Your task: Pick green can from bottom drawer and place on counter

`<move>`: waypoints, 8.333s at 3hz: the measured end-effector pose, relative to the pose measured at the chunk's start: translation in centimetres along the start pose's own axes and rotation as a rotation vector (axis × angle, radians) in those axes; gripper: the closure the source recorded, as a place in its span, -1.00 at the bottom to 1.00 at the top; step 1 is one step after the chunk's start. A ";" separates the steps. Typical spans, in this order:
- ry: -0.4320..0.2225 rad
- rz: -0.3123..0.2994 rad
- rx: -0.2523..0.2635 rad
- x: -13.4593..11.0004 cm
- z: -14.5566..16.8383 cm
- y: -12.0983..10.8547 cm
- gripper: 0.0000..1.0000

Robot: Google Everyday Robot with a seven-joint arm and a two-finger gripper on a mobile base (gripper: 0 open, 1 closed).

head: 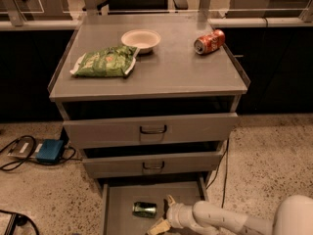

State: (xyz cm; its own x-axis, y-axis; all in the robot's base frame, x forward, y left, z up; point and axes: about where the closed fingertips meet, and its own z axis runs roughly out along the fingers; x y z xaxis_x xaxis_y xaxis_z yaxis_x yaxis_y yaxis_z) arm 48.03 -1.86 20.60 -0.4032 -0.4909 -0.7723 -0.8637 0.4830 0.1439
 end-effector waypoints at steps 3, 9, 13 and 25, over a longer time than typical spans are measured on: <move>-0.025 -0.124 0.051 -1.5 9.1 -0.4 -1.00; 0.050 -0.172 0.104 0.6 12.7 -1.4 1.00; 0.031 -0.105 -0.003 -2.6 6.6 -4.4 1.00; -0.015 -0.271 0.100 -29.0 -37.0 -10.0 1.00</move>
Offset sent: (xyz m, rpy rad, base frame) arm 0.0508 0.0693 -0.0474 -0.0124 -0.1415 0.0024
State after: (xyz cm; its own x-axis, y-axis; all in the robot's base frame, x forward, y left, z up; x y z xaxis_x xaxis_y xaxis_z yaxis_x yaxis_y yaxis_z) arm 57.15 -19.25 64.40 -0.1567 -0.6017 -0.7832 -0.9049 0.4052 -0.1302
